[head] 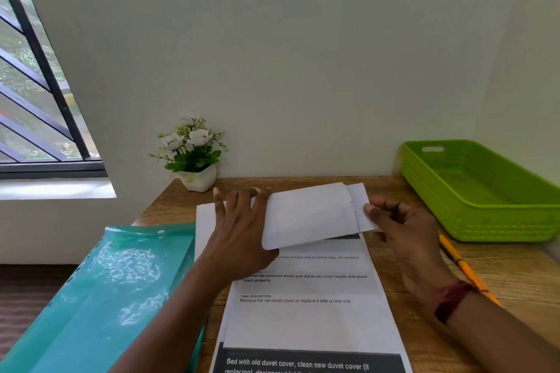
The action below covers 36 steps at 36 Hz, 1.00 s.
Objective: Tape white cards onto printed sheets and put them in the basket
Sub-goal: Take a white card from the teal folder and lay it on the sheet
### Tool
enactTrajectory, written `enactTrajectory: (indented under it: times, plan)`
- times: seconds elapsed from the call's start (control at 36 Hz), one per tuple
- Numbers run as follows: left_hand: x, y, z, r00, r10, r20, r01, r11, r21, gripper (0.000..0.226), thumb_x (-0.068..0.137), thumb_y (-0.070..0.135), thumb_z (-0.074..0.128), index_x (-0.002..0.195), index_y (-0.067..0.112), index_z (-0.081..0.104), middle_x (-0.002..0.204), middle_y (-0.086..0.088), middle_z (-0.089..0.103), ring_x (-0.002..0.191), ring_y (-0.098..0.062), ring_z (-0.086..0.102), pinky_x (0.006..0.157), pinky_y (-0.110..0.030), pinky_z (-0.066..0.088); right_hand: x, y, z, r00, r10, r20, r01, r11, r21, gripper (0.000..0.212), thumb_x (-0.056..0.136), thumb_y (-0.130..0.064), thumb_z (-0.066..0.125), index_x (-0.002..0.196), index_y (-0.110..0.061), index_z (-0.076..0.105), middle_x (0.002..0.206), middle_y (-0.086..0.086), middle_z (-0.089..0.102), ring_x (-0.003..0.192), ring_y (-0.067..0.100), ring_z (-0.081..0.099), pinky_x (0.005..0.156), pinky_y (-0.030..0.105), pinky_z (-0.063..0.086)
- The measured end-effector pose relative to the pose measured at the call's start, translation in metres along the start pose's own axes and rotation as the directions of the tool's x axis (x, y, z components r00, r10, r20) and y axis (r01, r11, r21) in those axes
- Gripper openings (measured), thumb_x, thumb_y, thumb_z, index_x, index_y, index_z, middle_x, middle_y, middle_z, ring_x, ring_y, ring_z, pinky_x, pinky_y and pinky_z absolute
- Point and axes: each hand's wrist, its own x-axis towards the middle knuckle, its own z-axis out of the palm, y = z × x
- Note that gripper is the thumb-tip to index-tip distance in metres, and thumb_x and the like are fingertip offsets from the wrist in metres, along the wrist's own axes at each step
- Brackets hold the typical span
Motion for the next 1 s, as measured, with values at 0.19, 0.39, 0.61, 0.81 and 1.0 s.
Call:
enactTrajectory:
  times: [0.19,0.39,0.61,0.81,1.0]
  plan:
    - [0.0,0.014,0.002,0.997,0.039,-0.062,-0.039,0.999,0.009,0.106,0.064,0.064,0.064,0.149,0.019,0.02,0.13,-0.005,0.038,0.128,-0.026,0.031,0.117,-0.062,-0.003,-0.014,-0.007,0.009,0.986,0.156,0.063,-0.16,0.986,0.048,0.041,0.092,-0.053,0.051,0.111,-0.021,0.069,0.112,-0.007,0.069,0.102,0.008,0.063,0.073,0.028,0.045]
    - [0.0,0.023,0.0,1.0,0.031,-0.006,-0.031,0.999,0.024,0.11,0.066,0.066,0.065,0.151,0.024,0.009,0.137,-0.005,0.032,0.138,-0.028,0.022,0.116,-0.059,-0.012,-0.025,-0.013,0.013,0.95,0.227,0.216,-0.252,0.963,0.095,0.044,0.089,-0.055,0.054,0.113,-0.021,0.066,0.106,-0.001,0.072,0.09,0.01,0.07,0.069,0.026,0.056]
    - [-0.001,0.027,-0.004,0.997,-0.009,0.077,0.008,1.0,0.019,0.117,0.066,0.078,0.058,0.151,0.03,-0.007,0.144,-0.001,0.021,0.142,-0.025,0.013,0.114,-0.066,-0.009,-0.023,-0.014,0.012,0.973,0.17,0.158,-0.197,0.965,0.171,0.025,0.081,-0.012,0.074,0.105,-0.012,0.069,0.099,0.007,0.075,0.083,0.021,0.072,0.064,0.034,0.057]
    - [0.002,0.037,-0.023,0.969,-0.033,0.244,0.1,0.959,-0.267,0.11,0.061,0.097,0.04,0.151,0.042,0.007,0.15,0.008,0.032,0.142,-0.021,0.025,0.118,-0.062,0.005,-0.007,-0.029,0.011,0.997,0.074,0.01,-0.074,0.948,0.309,0.047,0.078,0.006,0.072,0.119,-0.016,0.062,0.106,0.0,0.07,0.078,0.006,0.069,0.057,0.024,0.056]
    - [0.01,0.037,-0.027,0.981,-0.168,0.094,0.19,0.764,-0.617,0.046,0.087,0.054,0.063,0.126,0.033,0.054,0.099,0.017,0.059,0.093,-0.001,0.056,0.08,-0.022,0.048,0.01,-0.041,0.012,0.97,0.22,0.1,-0.242,0.871,0.428,0.046,0.081,-0.001,0.072,0.122,-0.018,0.058,0.108,0.008,0.068,0.079,0.015,0.067,0.058,0.026,0.057]
